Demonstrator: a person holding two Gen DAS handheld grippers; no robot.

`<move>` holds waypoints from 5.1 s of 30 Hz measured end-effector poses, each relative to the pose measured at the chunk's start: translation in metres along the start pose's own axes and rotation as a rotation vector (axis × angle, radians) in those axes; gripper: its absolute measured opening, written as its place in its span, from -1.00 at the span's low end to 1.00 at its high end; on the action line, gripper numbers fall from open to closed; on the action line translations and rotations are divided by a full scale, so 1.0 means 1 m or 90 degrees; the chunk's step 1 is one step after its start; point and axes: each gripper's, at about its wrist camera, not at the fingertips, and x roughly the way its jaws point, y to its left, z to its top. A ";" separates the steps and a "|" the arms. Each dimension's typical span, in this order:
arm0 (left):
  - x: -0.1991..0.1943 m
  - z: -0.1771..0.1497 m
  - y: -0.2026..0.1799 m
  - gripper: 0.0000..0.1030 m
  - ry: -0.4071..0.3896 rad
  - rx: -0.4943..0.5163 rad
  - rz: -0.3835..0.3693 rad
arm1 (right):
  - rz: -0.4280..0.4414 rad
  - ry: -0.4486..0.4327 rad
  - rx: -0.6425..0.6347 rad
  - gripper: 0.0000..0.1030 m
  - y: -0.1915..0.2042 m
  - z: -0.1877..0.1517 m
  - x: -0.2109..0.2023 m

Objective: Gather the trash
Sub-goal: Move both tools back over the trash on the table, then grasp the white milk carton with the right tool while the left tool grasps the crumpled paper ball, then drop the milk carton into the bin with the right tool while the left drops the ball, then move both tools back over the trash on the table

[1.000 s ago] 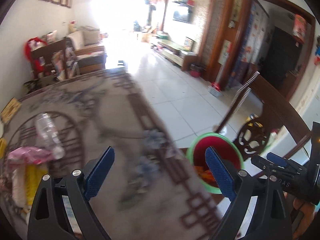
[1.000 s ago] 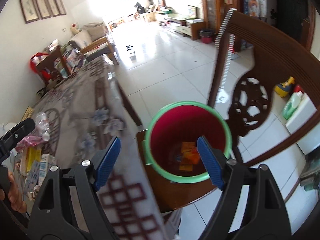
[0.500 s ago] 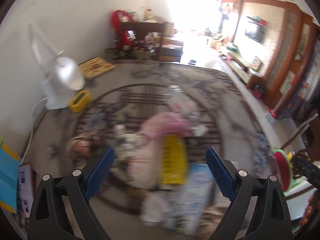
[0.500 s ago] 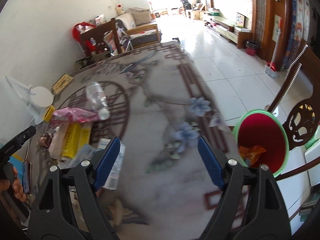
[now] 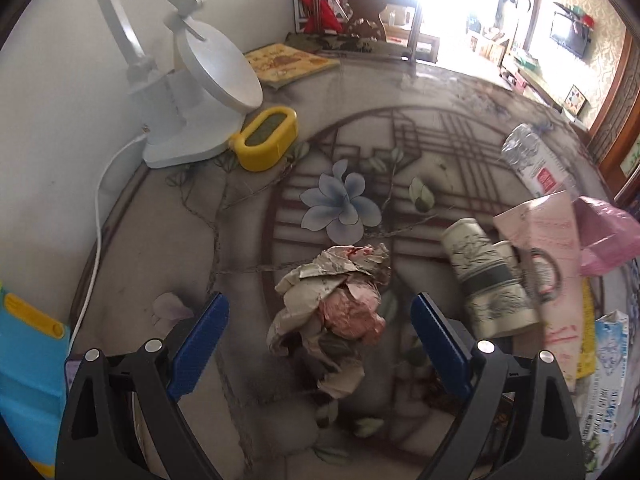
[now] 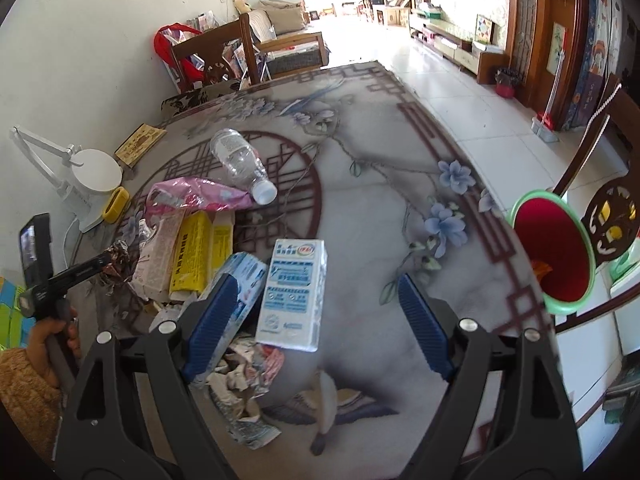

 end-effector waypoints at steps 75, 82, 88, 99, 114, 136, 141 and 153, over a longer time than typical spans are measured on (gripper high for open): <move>-0.150 -0.044 -0.253 -0.24 -0.101 0.124 -0.175 | 0.076 -0.019 -0.022 0.02 -0.123 0.059 -0.005; -0.160 -0.056 -0.304 -0.24 -0.094 0.137 -0.177 | 0.068 -0.026 -0.002 0.02 -0.182 0.064 -0.014; -0.164 -0.066 -0.344 -0.24 -0.079 0.160 -0.190 | 0.005 -0.022 0.053 0.02 -0.257 0.066 -0.008; -0.183 -0.076 -0.411 -0.23 -0.091 0.225 -0.224 | -0.082 -0.009 0.080 0.38 -0.343 0.073 0.016; -0.174 -0.091 -0.559 -0.24 -0.051 0.367 -0.357 | -0.143 -0.061 0.192 0.51 -0.400 0.026 -0.059; -0.194 -0.094 -0.569 0.60 -0.098 0.365 -0.366 | -0.177 -0.068 0.193 0.52 -0.395 -0.005 -0.093; -0.192 -0.078 -0.486 0.60 -0.113 0.295 -0.299 | -0.126 -0.065 0.144 0.52 -0.356 0.014 -0.072; -0.149 -0.051 -0.268 0.60 -0.092 0.073 -0.081 | -0.009 -0.021 -0.003 0.55 -0.227 0.038 -0.017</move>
